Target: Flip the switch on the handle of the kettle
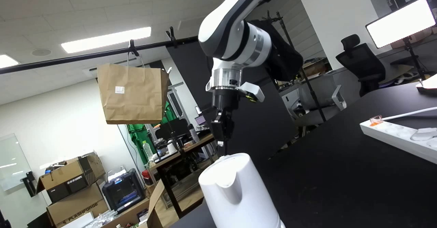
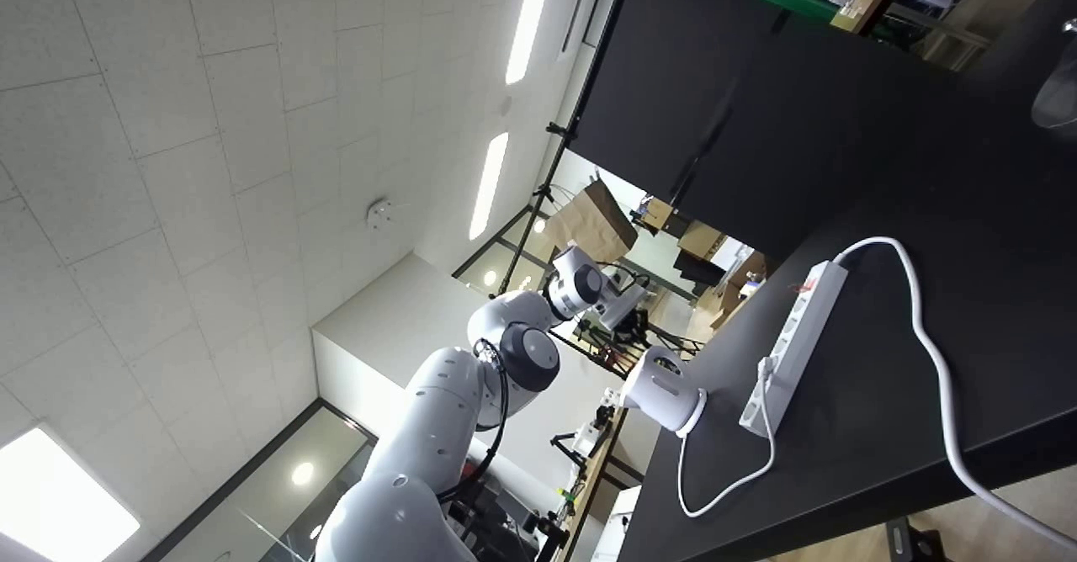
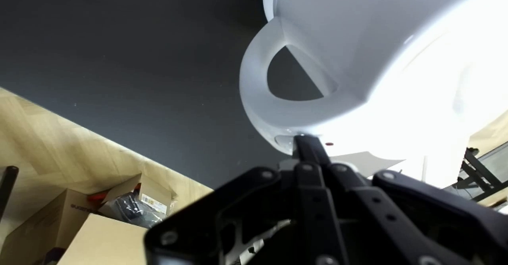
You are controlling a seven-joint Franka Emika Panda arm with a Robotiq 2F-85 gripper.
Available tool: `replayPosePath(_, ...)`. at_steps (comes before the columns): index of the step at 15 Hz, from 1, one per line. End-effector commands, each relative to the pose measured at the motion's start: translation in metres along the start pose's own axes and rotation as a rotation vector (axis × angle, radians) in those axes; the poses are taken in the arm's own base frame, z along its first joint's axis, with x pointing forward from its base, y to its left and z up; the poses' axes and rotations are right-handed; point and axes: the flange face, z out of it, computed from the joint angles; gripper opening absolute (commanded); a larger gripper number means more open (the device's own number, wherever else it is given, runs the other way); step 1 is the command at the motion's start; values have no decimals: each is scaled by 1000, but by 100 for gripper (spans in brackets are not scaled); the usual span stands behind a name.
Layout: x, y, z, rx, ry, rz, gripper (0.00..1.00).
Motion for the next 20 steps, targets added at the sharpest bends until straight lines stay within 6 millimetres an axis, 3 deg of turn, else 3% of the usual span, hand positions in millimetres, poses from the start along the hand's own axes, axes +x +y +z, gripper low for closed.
replayPosePath(1,4,0,-3,-33,5,-11,0)
replayPosePath(20,5,6,-4,-45,61,-69,0)
